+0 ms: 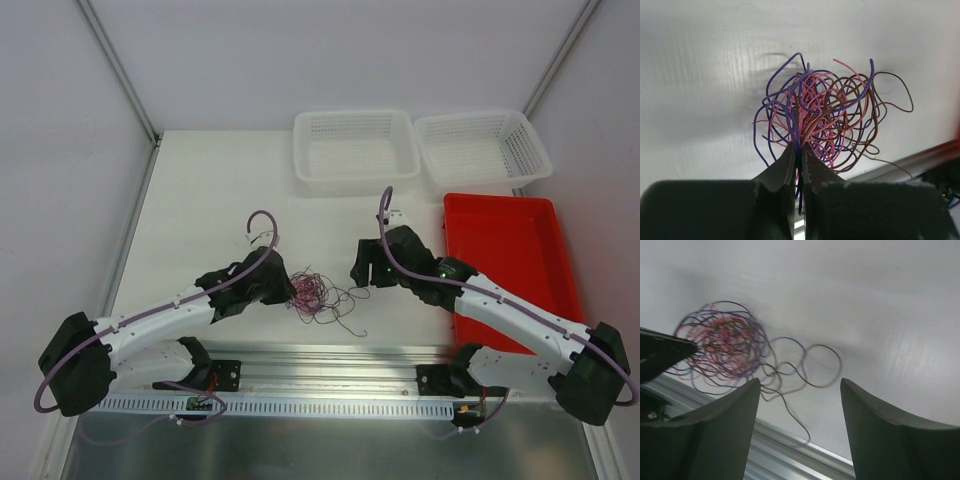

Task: Untangle the cables

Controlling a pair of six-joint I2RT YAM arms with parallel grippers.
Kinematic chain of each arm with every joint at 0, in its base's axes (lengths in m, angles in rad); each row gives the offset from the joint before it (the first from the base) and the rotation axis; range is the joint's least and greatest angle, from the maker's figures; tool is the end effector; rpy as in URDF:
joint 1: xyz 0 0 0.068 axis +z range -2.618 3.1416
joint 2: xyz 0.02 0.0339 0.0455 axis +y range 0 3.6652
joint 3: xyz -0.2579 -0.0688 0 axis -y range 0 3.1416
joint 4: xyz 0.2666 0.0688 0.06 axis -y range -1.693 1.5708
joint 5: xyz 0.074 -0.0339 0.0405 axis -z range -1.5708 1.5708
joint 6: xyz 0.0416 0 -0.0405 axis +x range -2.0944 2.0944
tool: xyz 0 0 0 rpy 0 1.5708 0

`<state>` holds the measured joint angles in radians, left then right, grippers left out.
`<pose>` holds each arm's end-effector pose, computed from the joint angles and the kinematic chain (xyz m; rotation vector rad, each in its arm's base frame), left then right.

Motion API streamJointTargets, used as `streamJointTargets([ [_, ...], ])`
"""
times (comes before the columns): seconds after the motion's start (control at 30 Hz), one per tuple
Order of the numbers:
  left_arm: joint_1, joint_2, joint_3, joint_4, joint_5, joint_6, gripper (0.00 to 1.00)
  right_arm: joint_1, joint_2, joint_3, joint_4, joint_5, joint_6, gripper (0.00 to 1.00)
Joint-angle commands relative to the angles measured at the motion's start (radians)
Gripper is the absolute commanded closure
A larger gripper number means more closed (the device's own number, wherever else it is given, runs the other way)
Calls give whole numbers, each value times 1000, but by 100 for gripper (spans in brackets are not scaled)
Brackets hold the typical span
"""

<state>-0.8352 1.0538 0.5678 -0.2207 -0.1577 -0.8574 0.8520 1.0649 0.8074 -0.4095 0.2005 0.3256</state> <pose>0.1684 -0.1764 0.1915 -0.1125 2.3664 -0.6935 0.1763 0.1889 0.2582 -0.4799 2.2036 0.4188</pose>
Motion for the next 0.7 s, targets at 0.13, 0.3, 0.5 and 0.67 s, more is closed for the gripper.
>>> streamJointTargets([
  [0.13, -47, 38, 21, 104, 38, -48, 100, 70, 202, -5, 343, -151, 110, 31],
  [0.3, -65, 55, 14, 132, 23, -66, 100, 104, 358, -27, 486, -191, 193, 31],
  [0.5, -74, 35, -23, 153, -11, -86, 100, 117, 469, -25, 534, -243, 207, 54],
  [0.67, -73, -32, -92, 147, -103, -129, 96, 119, 360, -10, 372, -132, 141, 98],
])
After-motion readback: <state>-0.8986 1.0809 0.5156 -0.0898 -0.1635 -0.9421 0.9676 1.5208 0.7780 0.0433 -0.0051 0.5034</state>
